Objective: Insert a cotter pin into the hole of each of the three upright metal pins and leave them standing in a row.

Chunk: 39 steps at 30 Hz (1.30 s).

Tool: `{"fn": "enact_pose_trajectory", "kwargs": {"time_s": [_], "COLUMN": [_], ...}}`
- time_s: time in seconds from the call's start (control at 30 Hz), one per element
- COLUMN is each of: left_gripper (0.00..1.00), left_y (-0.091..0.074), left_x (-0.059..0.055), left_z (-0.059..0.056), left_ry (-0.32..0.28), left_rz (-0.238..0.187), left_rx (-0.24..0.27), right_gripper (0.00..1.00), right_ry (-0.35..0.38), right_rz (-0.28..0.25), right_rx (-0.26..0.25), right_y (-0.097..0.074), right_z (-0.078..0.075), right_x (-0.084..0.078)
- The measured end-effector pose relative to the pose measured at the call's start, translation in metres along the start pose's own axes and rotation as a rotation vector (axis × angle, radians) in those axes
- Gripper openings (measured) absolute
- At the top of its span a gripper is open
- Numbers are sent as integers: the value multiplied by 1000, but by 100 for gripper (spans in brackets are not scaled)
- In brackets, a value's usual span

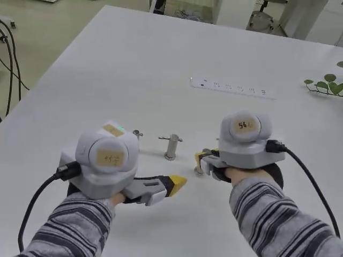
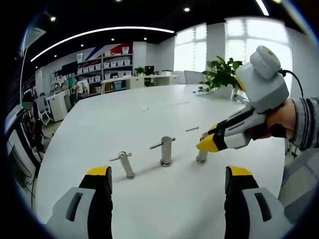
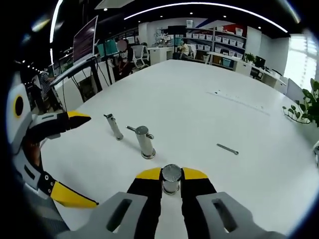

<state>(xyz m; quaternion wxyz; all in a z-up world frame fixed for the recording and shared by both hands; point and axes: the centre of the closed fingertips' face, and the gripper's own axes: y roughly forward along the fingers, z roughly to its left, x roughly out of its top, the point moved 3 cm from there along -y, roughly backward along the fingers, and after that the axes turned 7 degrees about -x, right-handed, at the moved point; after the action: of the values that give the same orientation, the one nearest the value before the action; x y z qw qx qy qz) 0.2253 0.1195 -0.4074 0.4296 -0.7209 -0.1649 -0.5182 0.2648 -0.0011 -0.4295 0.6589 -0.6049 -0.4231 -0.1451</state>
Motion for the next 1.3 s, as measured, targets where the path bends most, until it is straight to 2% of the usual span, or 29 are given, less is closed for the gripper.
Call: {"fn": "enact_pose_trajectory", "kwargs": {"time_s": [0.4,0.6,0.67,0.87,1.07,1.13,1.23,1.3], "left_gripper": [93,93,93,93,93,93,95,96], "left_y": [0,1,1,0,0,1,1,1], "left_x": [-1,-2,-2,-2,-2,-2,-2,0], "left_z": [-2,-3,-4,-3,-2,-2,-2,-2], "left_ry": [2,6,8,9,10,8,14,15], "left_rz": [7,13,14,16,16,16,13,6], "left_rx": [-3,-3,-4,-4,-2,-2,7,10], "right_gripper": [9,9,9,9,11,14,20,21], "right_ry": [4,34,77,82,117,96,61,70], "right_rz": [10,19,26,27,16,-18,-40,-54], "right_rx": [-16,-54,-65,-74,-49,-17,-10,23], "right_y": [-3,-6,-7,-8,-12,-15,-19,-22], "right_z": [13,16,17,19,18,20,16,15], "right_x": [-9,-11,-12,-13,-14,-10,-9,-7]}}
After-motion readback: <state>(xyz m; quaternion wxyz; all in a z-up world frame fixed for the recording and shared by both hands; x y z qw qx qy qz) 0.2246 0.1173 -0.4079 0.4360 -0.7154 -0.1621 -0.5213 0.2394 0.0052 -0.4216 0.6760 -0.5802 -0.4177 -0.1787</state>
